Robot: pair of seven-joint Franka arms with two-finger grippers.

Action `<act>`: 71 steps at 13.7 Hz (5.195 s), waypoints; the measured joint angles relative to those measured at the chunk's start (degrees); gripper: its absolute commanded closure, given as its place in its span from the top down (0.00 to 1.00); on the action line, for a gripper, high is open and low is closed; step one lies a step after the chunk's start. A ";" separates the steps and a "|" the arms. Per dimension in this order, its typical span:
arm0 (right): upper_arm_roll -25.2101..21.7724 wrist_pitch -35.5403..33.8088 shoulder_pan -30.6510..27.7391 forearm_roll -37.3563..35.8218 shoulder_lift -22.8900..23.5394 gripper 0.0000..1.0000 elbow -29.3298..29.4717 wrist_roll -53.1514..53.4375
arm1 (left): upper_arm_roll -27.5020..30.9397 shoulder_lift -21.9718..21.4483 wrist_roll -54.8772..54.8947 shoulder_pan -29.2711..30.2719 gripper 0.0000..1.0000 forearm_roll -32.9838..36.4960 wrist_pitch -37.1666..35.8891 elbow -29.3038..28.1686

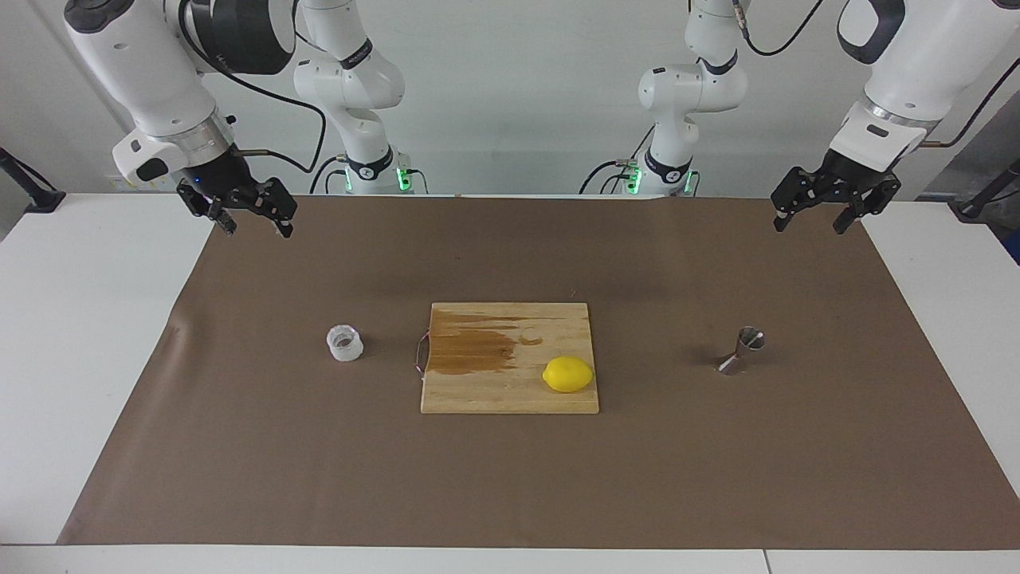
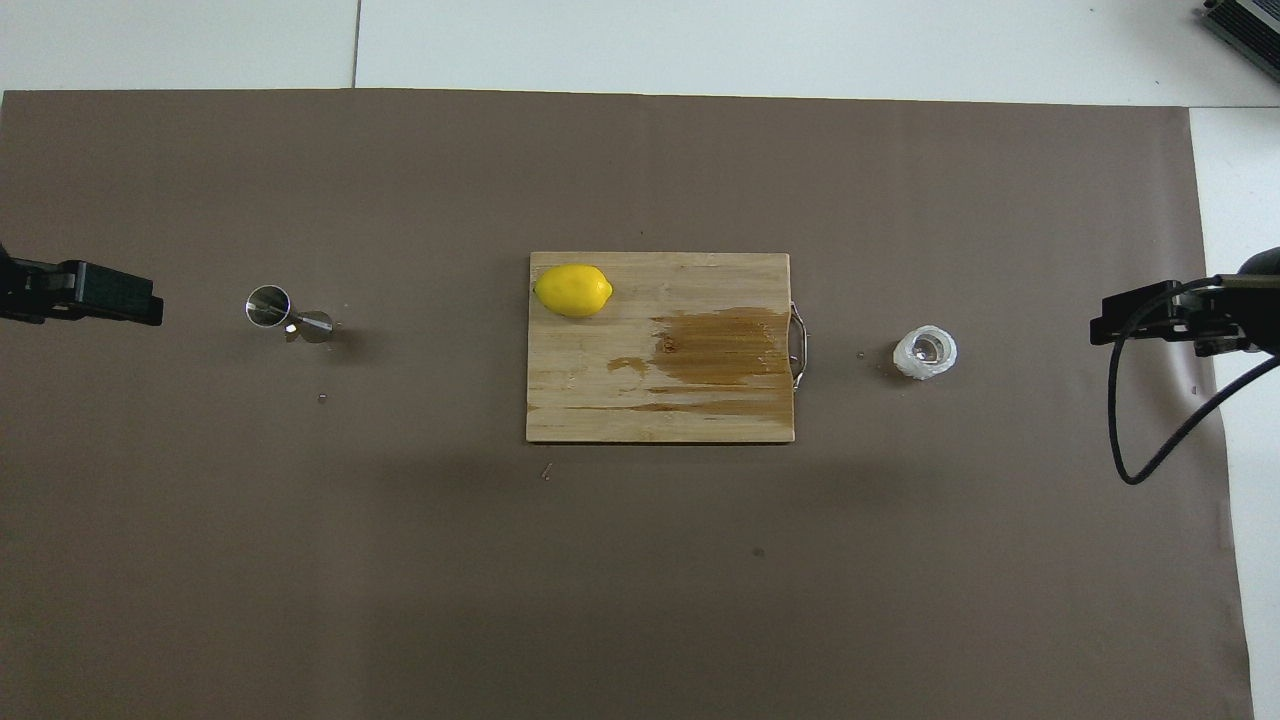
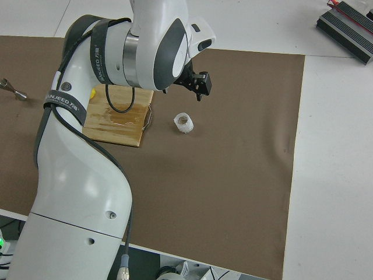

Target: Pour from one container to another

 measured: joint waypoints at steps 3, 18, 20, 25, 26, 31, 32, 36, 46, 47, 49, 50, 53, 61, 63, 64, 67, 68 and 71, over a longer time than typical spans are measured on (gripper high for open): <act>0.00 0.00 0.00 0.00 0.00 1.00 0.00 0.00 | -0.03 -0.09 0.04 0.00 1.00 0.01 -0.12 -0.09; 0.00 0.00 0.00 0.00 0.00 1.00 0.00 0.00 | -0.08 -0.27 0.11 -0.08 1.00 0.02 -1.13 -0.13; 0.00 0.00 0.00 0.00 0.00 1.00 0.00 0.00 | -0.52 -0.46 0.11 -0.14 1.00 0.15 -3.42 -0.14; 0.00 0.00 0.00 0.00 0.00 1.00 0.00 0.00 | -0.57 -1.14 0.06 -0.04 1.00 0.97 -2.18 -2.05; 0.00 0.00 0.00 0.00 0.00 1.00 0.00 0.00 | -0.38 -1.26 -0.19 0.14 1.00 -0.04 -1.78 -2.96; 0.00 0.00 0.00 0.00 0.00 1.00 0.00 0.00 | 0.00 2.63 -11.04 2.89 1.00 -11.32 -1.64 -5.54; 0.00 0.00 0.00 0.00 0.00 1.00 0.00 0.00 | 0.00 4.65 -13.37 3.49 1.00 -12.71 -1.64 -5.56; 0.00 0.00 0.00 0.00 0.00 1.00 0.00 0.00 | -0.01 11.42 -19.94 6.86 1.00 -21.01 -1.98 -5.49; 0.00 0.00 0.00 0.00 0.00 1.00 0.00 0.00 | -6.77 25.22 -43.45 19.41 1.00 -36.16 -11.82 2.06; 0.00 0.00 0.00 0.00 0.00 1.00 0.00 0.00 | -10.63 27.08 -45.53 22.94 1.00 -36.70 -12.17 3.09; 0.00 0.00 0.00 0.00 0.00 1.00 0.00 0.00 | -19.48 31.18 -50.92 30.24 1.00 -37.20 -12.33 5.00; 0.00 0.00 0.00 0.00 0.00 1.00 0.00 0.00 | -23.31 32.88 -53.23 33.06 1.00 -37.25 -12.29 5.76; 0.00 0.00 0.00 0.00 0.00 1.00 0.00 0.00 | -27.78 35.59 -55.45 36.27 1.00 -37.28 -12.11 7.30; 0.00 0.00 0.00 0.00 0.00 1.00 0.00 0.00 | -29.85 45.40 -55.55 39.52 1.00 -35.20 -12.13 13.74; 0.00 0.00 0.00 0.00 0.00 1.00 0.00 0.00 | -29.96 46.58 -55.67 40.32 1.00 -34.95 -12.14 14.13; 0.00 0.00 0.00 0.00 0.00 1.00 0.00 0.00 | -30.05 47.30 -55.81 40.72 1.00 -34.93 -12.14 14.15; 0.00 0.00 0.00 0.00 0.00 1.00 0.00 0.00 | -30.63 49.12 -57.94 41.34 1.00 -35.29 -10.63 14.26; 0.00 0.00 0.00 0.00 0.00 1.00 0.00 0.00 | -30.73 49.42 -58.73 41.35 1.00 -35.67 -9.99 14.27; 0.00 0.00 0.00 0.00 0.00 1.00 0.00 0.00 | -30.74 50.16 -59.75 41.43 1.00 -36.40 -9.89 14.04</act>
